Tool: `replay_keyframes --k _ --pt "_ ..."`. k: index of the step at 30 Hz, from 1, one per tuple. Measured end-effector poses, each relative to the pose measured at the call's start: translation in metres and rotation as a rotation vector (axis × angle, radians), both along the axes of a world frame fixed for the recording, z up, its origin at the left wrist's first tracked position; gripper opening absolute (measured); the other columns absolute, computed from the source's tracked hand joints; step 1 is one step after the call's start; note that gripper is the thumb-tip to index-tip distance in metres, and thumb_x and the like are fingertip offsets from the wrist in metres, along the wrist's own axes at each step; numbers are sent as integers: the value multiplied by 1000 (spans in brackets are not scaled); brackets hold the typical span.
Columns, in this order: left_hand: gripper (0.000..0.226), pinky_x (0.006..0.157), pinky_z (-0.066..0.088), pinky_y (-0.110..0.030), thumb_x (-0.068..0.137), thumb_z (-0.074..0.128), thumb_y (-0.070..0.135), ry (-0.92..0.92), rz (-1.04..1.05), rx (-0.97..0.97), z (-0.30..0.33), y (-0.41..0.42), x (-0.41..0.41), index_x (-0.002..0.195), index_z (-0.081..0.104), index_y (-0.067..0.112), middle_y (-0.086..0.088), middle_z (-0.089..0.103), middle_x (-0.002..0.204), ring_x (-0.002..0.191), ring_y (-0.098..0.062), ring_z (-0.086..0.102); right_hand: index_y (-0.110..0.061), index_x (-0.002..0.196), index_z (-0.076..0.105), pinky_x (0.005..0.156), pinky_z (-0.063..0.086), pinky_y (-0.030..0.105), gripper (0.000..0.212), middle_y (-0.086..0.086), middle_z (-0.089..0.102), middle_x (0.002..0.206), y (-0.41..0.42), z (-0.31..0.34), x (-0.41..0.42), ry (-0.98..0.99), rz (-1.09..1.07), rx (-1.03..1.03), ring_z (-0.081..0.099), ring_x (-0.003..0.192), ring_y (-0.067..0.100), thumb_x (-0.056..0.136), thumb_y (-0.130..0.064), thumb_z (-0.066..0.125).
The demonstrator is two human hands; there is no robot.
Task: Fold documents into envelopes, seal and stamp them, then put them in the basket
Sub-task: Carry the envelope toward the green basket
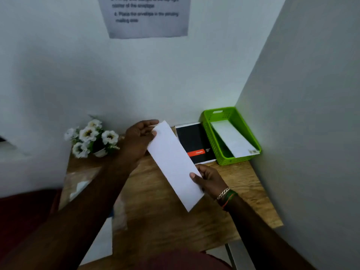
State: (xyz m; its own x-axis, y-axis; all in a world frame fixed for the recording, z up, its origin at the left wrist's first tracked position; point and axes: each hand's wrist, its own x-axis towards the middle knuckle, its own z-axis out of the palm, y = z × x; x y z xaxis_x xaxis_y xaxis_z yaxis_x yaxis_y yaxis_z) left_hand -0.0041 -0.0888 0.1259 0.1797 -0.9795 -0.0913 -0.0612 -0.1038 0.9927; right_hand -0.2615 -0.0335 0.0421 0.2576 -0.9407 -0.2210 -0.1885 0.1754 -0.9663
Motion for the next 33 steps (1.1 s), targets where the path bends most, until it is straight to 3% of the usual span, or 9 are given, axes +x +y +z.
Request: replay_keyframes --k 5,8,10,14,18,21,23,27,33 --pt "36 57 54 -44 89 74 15 319 155 231 2 -45 -76 120 61 1 -14 69 81 58 -24 64 -8 105 71 69 55 20 14 -8 77 91 -9 17 -57 17 -304 -50 72 83 5 92 -4 67" --pt "48 83 60 -54 88 78 26 410 -73 429 -16 -26 -143 126 57 6 -14 75 106 90 -31 75 -9 103 73 68 56 20 14 -3 76 93 -25 27 -90 109 -476 -89 70 81 8 90 -5 70" --pt "42 81 62 -44 90 76 22 346 -130 465 -27 -12 -183 127 56 13 -11 73 114 99 -28 73 -10 105 74 76 59 32 18 3 75 96 -38 30 -109 173 -594 -94 69 84 15 87 -9 74" --pt "31 69 61 -35 89 71 0 207 -110 414 -44 -12 -239 116 58 10 -12 69 106 92 -24 69 -12 112 73 76 42 20 33 3 71 97 -64 38 -137 449 -655 -122 61 83 15 81 -20 79" --pt "36 78 62 -50 84 73 -7 43 -69 343 -58 -39 -260 119 66 -5 -21 73 100 83 -29 70 -8 114 70 76 41 21 33 10 73 108 -92 37 -154 588 -523 -156 64 89 20 83 -20 76" --pt "15 76 62 -50 76 81 4 -109 -50 367 -79 -66 -262 88 72 5 -21 74 93 83 -32 73 -6 120 68 90 46 27 41 14 70 118 -106 29 -161 664 -426 -157 65 109 29 83 -22 77" --pt "21 75 62 -49 64 82 22 -221 -85 395 -120 -91 -265 72 65 12 -20 74 88 82 -34 74 -8 122 67 100 46 33 44 15 66 122 -109 22 -164 685 -380 -166 61 117 30 82 -25 78" --pt "58 99 52 -37 75 85 21 -375 -176 342 -86 -86 -272 125 66 2 -16 69 122 113 -30 66 -12 118 69 101 47 41 43 10 66 121 -107 10 -168 715 -273 -257 60 115 28 79 -28 80" --pt "61 102 30 -19 88 76 17 -503 -268 316 -84 -81 -281 141 50 0 -14 48 148 138 -25 46 -19 119 71 112 38 35 40 10 60 136 -103 1 -171 845 -82 -231 51 131 23 83 -37 74"
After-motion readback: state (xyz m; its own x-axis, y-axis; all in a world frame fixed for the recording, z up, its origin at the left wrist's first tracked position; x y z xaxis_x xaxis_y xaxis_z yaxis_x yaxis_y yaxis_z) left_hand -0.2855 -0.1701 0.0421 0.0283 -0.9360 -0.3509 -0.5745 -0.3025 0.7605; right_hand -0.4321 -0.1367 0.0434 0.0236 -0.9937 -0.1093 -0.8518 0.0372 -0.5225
